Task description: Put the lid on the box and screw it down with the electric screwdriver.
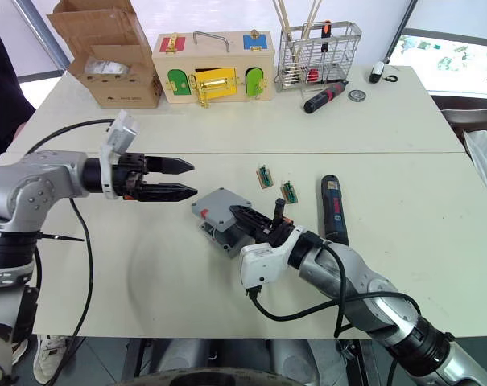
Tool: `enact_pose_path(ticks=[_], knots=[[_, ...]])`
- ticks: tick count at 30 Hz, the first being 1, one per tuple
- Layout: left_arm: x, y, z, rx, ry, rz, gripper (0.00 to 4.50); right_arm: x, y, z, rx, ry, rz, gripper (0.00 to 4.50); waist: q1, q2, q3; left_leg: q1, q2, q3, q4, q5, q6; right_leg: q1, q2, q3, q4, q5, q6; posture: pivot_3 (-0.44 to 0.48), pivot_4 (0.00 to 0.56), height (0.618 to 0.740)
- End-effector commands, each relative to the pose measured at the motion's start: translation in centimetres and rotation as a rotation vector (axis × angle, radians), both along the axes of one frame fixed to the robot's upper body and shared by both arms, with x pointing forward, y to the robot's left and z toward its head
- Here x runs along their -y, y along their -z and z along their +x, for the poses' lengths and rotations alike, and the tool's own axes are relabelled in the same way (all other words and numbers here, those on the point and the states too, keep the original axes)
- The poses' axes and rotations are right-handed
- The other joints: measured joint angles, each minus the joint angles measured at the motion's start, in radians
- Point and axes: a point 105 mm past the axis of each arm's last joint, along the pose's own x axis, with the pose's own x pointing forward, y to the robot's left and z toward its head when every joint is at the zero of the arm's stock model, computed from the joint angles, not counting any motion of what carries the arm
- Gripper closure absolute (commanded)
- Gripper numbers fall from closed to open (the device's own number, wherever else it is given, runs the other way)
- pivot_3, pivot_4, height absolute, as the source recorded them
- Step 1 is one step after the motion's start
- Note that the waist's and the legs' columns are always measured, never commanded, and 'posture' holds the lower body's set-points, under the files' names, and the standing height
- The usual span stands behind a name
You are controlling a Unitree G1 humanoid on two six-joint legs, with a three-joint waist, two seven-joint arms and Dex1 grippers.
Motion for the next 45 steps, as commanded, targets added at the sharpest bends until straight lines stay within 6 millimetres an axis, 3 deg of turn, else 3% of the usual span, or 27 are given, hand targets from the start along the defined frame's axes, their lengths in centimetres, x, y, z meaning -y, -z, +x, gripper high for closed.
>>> enact_pose_path(ticks=[1, 13, 27, 45], knots=[[0.7, -0.7, -0.1, 0.059, 0.035, 0.013, 0.12, -0.1, -0.1, -0.5, 0.029, -0.04, -0.017, 4.35, -0.003, 0.0, 0.0, 0.0, 0.0, 0.0, 0.0, 0.0, 0.0, 0.0, 0.0, 0.0, 0.0, 0.0, 0.0, 0.0, 0.15, 0.74], [2.5, 1.9, -1.0, 0.056, 0.142, 0.076, 0.12, 0.1, 1.1, -0.1, 0.022, -0.037, -0.051, 4.35, -0.003, 0.0, 0.0, 0.001, 0.0, 0.0, 0.0, 0.0, 0.0, 0.0, 0.0, 0.0, 0.0, 0.0, 0.0, 0.0, 0.15, 0.74], [3.3, 2.5, -0.8, 0.062, 0.167, 0.076, 0.12, 0.7, 1.6, 0.2, 0.061, 0.006, -0.071, 4.35, -0.001, 0.0, 0.0, 0.001, 0.0, 0.0, 0.0, 0.0, 0.0, 0.001, 0.001, 0.0, 0.0, 0.0, 0.0, 0.0, 0.15, 0.74], [3.6, 3.0, -0.8, 0.061, 0.193, 0.087, 0.12, 0.3, 2.3, -0.8, 0.058, -0.017, -0.071, 4.35, -0.002, 0.0, 0.0, 0.002, 0.0, 0.0, 0.0, 0.0, 0.0, 0.002, 0.001, 0.0, 0.0, 0.0, 0.0, 0.0, 0.15, 0.74]])
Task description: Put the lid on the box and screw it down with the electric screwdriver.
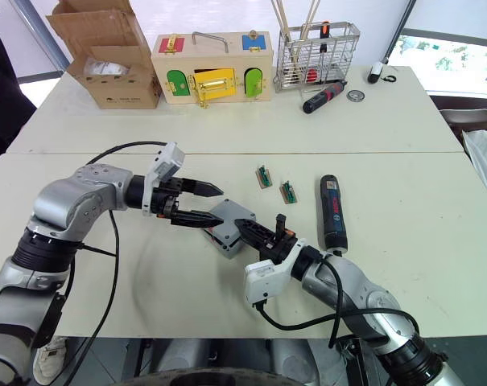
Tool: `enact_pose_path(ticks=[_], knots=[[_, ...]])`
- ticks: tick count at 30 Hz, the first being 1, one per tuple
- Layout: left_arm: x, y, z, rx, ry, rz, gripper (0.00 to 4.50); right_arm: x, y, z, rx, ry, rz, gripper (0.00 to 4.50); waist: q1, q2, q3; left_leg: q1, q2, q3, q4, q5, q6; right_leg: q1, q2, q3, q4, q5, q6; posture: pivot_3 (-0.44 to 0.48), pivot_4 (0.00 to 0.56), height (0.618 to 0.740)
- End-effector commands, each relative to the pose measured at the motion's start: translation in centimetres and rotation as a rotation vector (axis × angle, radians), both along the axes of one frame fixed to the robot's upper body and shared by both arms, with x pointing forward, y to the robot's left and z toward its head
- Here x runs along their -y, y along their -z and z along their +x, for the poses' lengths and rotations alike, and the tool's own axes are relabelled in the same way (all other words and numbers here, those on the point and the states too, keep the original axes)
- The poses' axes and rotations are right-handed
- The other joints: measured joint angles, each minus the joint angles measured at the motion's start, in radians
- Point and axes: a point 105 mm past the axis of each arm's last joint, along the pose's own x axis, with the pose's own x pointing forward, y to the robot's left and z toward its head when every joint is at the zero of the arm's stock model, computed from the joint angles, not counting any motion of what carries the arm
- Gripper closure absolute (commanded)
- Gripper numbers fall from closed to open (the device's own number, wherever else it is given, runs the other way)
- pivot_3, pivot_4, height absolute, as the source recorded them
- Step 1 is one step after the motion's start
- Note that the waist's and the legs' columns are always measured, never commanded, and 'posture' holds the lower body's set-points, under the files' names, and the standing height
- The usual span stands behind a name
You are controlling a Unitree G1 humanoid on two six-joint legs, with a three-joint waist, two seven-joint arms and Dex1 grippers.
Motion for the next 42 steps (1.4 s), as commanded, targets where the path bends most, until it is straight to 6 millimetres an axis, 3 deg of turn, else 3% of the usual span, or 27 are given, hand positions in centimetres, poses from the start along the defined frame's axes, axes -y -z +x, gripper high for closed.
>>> enact_pose_path(ticks=[1, 5, 8, 15, 34, 40, 41, 42], knots=[[0.2, -1.0, -0.1, 0.054, 0.029, -0.003, 0.12, -0.4, 0.2, -0.3, -0.004, -0.022, -0.005, 4.35, 0.0, 0.0, 0.0, 0.0, 0.0, 0.0, 0.0, 0.0, 0.0, 0.0, 0.0, 0.0, 0.0, 0.0, 0.0, 0.0, 0.15, 0.74], [0.2, -1.1, -0.2, 0.057, 0.036, -0.001, 0.12, -0.6, 0.2, -0.1, -0.001, -0.022, -0.003, 4.35, 0.001, 0.0, 0.0, 0.0, 0.0, 0.0, 0.0, 0.0, 0.0, 0.0, 0.0, 0.0, 0.0, 0.0, 0.0, 0.0, 0.15, 0.74], [0.2, -1.1, -0.2, 0.062, 0.035, -0.004, 0.87, -0.7, 0.3, -0.2, -0.004, -0.023, 0.0, 4.35, 0.001, 0.0, 0.0, 0.0, 0.0, 0.0, 0.0, 0.0, 0.0, 0.0, 0.0, 0.0, 0.0, 0.0, 0.0, 0.0, 0.15, 0.74], [0.3, -0.9, -0.3, 0.069, 0.041, -0.004, 4.43, -0.5, 0.4, -0.1, 0.0, -0.009, -0.001, 4.35, 0.001, 0.0, 0.0, 0.0, 0.0, 0.0, 0.0, 0.0, 0.0, 0.0, 0.0, 0.0, 0.0, 0.0, 0.0, 0.0, 0.15, 0.74], [0.6, 3.1, -0.3, 0.104, 0.104, 0.115, 4.43, -0.1, 0.4, -0.3, 0.003, -0.001, 0.009, 4.35, 0.002, 0.0, -0.001, 0.002, 0.0, 0.0, 0.0, 0.0, 0.0, 0.002, 0.0, 0.0, 0.0, 0.0, 0.0, 0.0, 0.15, 0.74], [0.4, 4.6, -0.5, 0.109, 0.125, 0.16, 4.46, 0.0, 0.0, -0.3, 0.034, -0.006, 0.014, 1.52, 0.001, -0.001, -0.002, 0.003, 0.0, 0.0, 0.0, 0.0, 0.0, 0.004, 0.0, 0.0, 0.0, 0.0, 0.0, 0.0, 0.15, 0.74], [0.4, 4.7, -0.4, 0.112, 0.124, 0.163, 4.46, 0.0, -0.1, -0.4, 0.036, -0.008, 0.015, 1.21, 0.001, -0.001, -0.002, 0.006, 0.0, 0.0, -0.001, 0.0, 0.0, 0.007, 0.0, 0.0, 0.0, 0.0, 0.0, 0.0, 0.15, 0.74], [0.4, 4.8, -0.3, 0.115, 0.121, 0.166, 4.46, 0.1, -0.1, -0.4, 0.037, -0.009, 0.016, 1.21, 0.002, -0.001, -0.002, 0.009, 0.0, 0.0, -0.001, -0.001, 0.001, 0.01, 0.0, 0.0, -0.001, 0.0, 0.0, 0.0, 0.15, 0.74]])
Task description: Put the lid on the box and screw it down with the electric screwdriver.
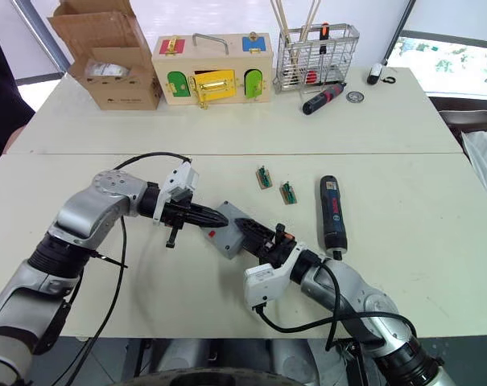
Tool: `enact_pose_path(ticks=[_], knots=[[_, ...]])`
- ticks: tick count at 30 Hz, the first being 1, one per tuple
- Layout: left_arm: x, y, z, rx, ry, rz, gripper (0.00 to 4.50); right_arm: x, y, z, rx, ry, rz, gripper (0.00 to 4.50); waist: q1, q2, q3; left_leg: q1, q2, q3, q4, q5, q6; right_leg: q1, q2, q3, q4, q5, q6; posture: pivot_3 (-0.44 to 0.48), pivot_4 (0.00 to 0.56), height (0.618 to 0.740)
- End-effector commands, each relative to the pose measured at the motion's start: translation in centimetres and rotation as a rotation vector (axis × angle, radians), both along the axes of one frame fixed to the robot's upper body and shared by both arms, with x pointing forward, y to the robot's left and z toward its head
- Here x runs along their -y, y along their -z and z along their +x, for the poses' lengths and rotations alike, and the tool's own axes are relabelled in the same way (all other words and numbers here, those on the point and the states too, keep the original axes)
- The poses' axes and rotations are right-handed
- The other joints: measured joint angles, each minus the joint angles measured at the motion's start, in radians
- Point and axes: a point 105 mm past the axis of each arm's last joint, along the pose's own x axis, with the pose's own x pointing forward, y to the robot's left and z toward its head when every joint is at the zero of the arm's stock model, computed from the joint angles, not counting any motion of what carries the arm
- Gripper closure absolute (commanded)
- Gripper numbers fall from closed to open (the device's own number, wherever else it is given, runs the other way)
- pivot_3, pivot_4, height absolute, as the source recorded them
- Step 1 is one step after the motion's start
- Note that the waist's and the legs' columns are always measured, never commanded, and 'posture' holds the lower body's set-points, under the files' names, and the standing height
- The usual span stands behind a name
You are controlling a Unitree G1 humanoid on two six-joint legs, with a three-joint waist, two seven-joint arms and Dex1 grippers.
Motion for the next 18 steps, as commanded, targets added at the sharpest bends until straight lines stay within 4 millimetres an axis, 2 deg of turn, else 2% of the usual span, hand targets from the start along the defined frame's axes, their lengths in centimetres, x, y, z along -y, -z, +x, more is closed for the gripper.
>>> enact_pose_path(ticks=[1, 2, 9, 18], knots=[[-0.4, 2.1, 0.0, -0.029, -0.018, 0.062, 4.46, 0.0, -0.5, -0.4, 0.016, -0.016, 0.004, 1.21, 0.001, 0.0, 0.0, 0.006, 0.0, 0.0, -0.002, -0.002, 0.003, 0.005, 0.0, 0.0, -0.001, 0.0, 0.0, 0.0, 0.15, 0.74], [-0.4, 2.2, 0.1, -0.026, -0.021, 0.064, 4.46, 0.0, -0.5, -0.5, 0.017, -0.017, 0.004, 1.21, 0.001, 0.0, 0.0, 0.008, 0.0, 0.0, -0.002, -0.005, 0.008, 0.008, 0.0, 0.0, -0.002, 0.0, 0.0, 0.0, 0.15, 0.74], [-0.4, 2.8, 1.0, 0.014, -0.054, 0.079, 4.46, 0.2, -0.8, -0.8, 0.025, -0.025, 0.003, 1.21, 0.001, 0.0, -0.001, 0.008, 0.0, 0.0, -0.001, -0.005, 0.008, 0.008, 0.0, 0.0, -0.002, 0.0, 0.0, 0.0, 0.15, 0.74], [-0.7, 3.4, 0.6, 0.001, -0.053, 0.089, 4.46, 0.2, -0.8, -0.9, 0.015, -0.052, -0.007, 1.21, 0.001, 0.001, -0.001, 0.008, 0.0, 0.0, -0.001, -0.005, 0.009, 0.008, 0.0, 0.0, -0.001, 0.0, 0.0, 0.0, 0.15, 0.74]])
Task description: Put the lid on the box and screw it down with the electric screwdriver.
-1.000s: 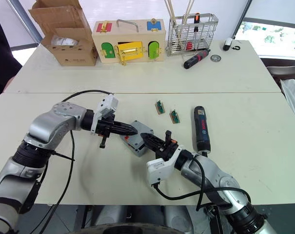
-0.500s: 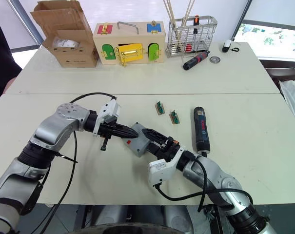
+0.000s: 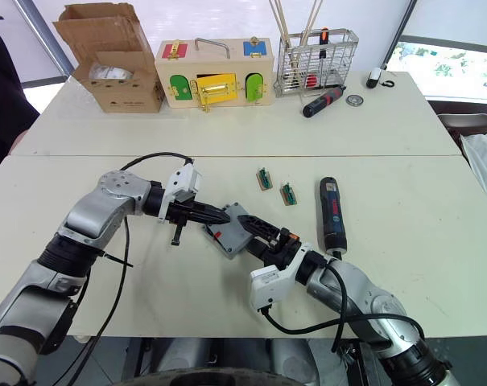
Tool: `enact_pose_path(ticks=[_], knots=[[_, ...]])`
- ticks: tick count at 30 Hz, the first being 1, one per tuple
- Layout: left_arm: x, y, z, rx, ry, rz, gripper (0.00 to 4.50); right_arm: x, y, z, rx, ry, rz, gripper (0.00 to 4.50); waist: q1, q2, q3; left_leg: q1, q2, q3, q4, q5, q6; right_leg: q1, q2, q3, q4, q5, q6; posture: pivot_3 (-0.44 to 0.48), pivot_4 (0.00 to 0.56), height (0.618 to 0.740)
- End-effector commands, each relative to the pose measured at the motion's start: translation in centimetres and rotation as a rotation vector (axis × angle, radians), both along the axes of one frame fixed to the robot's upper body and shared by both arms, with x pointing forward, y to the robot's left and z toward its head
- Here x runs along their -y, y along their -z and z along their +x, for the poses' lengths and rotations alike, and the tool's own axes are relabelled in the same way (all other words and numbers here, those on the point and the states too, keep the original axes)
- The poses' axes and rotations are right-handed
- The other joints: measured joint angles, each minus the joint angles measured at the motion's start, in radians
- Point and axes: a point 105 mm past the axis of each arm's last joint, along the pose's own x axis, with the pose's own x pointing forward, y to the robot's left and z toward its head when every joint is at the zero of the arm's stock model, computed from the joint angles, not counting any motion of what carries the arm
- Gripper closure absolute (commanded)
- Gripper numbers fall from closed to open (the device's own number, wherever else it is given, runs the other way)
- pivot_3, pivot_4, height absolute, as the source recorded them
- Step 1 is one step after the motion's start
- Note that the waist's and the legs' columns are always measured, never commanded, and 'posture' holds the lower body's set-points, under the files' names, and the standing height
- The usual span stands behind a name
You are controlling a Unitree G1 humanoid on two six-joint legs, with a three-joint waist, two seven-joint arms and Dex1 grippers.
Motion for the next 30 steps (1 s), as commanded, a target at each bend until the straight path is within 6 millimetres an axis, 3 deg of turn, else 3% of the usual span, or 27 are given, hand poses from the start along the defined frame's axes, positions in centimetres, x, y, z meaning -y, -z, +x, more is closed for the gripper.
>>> enact_pose_path(ticks=[1, 3, 8, 13, 20, 25, 30], knots=[[-0.8, 2.6, -0.4, -0.064, -0.037, 0.088, 4.46, -0.3, -0.9, -0.3, 0.021, -0.037, 0.016, 1.21, 0.0, 0.0, 0.0, 0.0, 0.0, 0.0, 0.0, 0.0, 0.0, 0.0, 0.0, 0.0, 0.0, 0.0, 0.0, 0.0, 0.15, 0.74], [-0.8, 2.5, -0.4, -0.066, -0.04, 0.081, 4.46, -0.3, -0.9, -0.3, 0.02, -0.038, 0.014, 1.21, 0.0, 0.0, 0.0, 0.0, 0.0, 0.0, 0.0, 0.0, 0.0, 0.0, 0.0, 0.0, 0.0, 0.0, 0.0, 0.0, 0.15, 0.74], [-0.9, 2.2, -0.5, -0.07, -0.044, 0.073, 4.46, -0.3, -0.9, -0.3, 0.021, -0.043, 0.009, 2.31, 0.0, 0.0, 0.0, 0.0, 0.0, 0.0, 0.0, 0.0, 0.0, 0.0, 0.0, 0.0, 0.0, 0.0, 0.0, 0.0, 0.15, 0.74], [-0.9, 2.2, -0.6, -0.072, -0.048, 0.069, 4.46, -0.2, -1.0, 0.0, 0.029, -0.041, 0.007, 4.32, 0.0, 0.0, -0.001, 0.0, 0.0, 0.0, 0.0, 0.0, 0.0, 0.0, 0.0, 0.0, 0.0, 0.0, 0.0, 0.0, 0.15, 0.74], [-0.7, 1.7, -0.5, -0.079, -0.049, 0.048, 4.46, -0.1, -0.6, 0.0, 0.022, -0.026, -0.003, 4.31, -0.001, 0.0, -0.002, 0.0, 0.0, 0.0, 0.0, 0.0, 0.0, 0.0, 0.0, 0.0, 0.0, 0.0, 0.0, 0.0, 0.15, 0.74], [-0.5, 0.1, -0.4, -0.122, -0.063, -0.024, 4.46, -0.5, -1.5, -0.4, 0.092, -0.059, 0.014, 4.31, -0.001, 0.0, -0.002, 0.0, 0.0, 0.0, 0.0, 0.0, 0.0, 0.0, 0.0, 0.0, 0.0, 0.0, 0.0, 0.0, 0.15, 0.74], [-1.1, 0.2, -0.1, -0.116, -0.082, -0.004, 4.46, -0.9, -2.4, -0.6, 0.14, -0.083, 0.047, 4.31, -0.001, 0.0, -0.002, 0.0, 0.0, 0.0, 0.0, 0.0, 0.0, 0.0, 0.0, 0.0, 0.0, 0.0, 0.0, 0.0, 0.15, 0.74]])
